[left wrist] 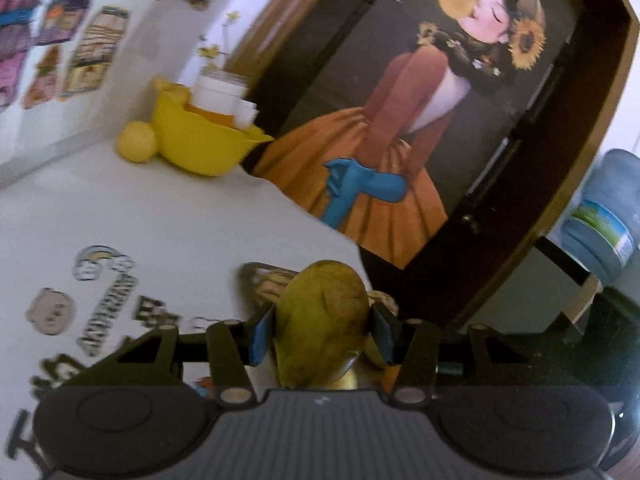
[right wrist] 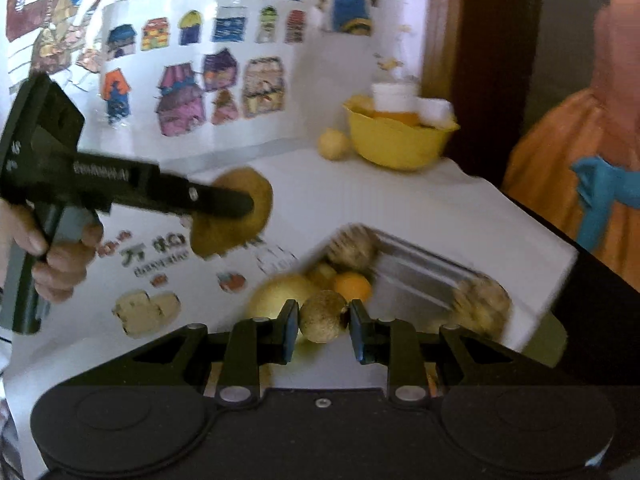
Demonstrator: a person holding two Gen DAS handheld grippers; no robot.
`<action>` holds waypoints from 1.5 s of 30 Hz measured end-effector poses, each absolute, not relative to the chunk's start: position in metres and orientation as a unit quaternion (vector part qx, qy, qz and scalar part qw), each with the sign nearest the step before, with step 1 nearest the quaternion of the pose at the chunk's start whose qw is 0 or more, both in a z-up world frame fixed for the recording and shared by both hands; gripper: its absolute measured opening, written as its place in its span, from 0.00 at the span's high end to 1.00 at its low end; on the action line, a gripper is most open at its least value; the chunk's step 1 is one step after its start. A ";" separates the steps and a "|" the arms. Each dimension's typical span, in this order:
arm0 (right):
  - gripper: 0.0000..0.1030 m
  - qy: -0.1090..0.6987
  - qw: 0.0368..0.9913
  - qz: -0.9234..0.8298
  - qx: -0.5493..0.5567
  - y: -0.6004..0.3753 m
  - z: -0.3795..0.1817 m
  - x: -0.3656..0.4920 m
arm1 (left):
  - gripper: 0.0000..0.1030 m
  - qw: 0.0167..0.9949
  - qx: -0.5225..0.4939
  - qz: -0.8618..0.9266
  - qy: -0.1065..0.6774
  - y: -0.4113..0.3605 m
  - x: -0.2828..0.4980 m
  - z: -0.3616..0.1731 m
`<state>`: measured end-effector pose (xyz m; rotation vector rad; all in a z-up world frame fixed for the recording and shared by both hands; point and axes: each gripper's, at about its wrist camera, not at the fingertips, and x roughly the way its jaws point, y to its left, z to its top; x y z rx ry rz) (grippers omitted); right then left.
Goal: Organize fruits
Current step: 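Carry the mango and small brown fruit over the metal tray with both tools, then lower the mango and small fruit into the tray with both tools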
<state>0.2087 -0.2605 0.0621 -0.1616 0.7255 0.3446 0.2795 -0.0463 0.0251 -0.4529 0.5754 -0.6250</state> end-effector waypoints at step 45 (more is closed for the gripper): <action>0.72 0.335 0.935 0.103 -0.058 -0.301 0.007 0.127 | 0.47 0.863 -0.071 -0.351 0.355 -0.170 0.262 0.006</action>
